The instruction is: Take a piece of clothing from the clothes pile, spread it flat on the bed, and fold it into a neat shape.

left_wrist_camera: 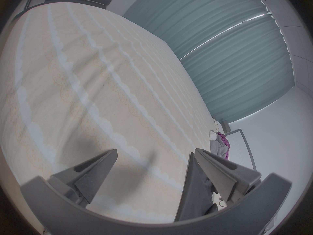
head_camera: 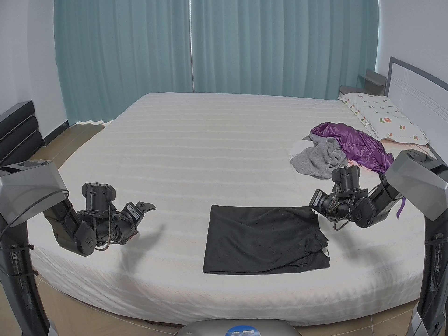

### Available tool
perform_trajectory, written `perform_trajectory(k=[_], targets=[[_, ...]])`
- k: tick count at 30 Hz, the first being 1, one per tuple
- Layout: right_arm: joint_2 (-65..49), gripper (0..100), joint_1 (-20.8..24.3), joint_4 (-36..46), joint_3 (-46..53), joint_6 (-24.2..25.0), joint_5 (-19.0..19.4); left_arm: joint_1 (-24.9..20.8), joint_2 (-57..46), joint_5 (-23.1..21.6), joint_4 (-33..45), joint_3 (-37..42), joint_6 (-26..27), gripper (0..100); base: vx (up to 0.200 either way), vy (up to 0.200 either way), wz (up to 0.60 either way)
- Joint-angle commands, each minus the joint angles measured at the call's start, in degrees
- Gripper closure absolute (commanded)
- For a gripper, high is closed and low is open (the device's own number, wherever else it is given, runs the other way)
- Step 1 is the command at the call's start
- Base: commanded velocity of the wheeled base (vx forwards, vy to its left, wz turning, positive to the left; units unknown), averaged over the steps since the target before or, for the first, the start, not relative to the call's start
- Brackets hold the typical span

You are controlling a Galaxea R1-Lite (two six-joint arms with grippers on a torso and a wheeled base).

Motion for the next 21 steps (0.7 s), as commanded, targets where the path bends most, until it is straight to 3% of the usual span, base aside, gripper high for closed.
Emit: perform_trajectory(k=[1,10,11,21], targets=[[1.1,100,-0.8,-1.1,-0.8,0.3,-0.1,0.0,0.1,0.0,0.0,0.0,0.0,0,0.0,0.0,0.0],[0.2,100,-1.5,-3.8,1.0,0.4,0.7,0.0,0.3,0.0,0.0,0.0,0.0,0,0.0,0.0,0.0],[-0.3,0,-1.5,-3.8,1.6,0.2,1.1,0.0,0.3,0.0,0.0,0.0,0.0,0,0.0,0.0,0.0],[-5.0,0,-0.2,-9.3,9.5,-4.0,4.8,0.0,0.6,0.0,0.0,0.0,0.0,0,0.0,0.0,0.0]])
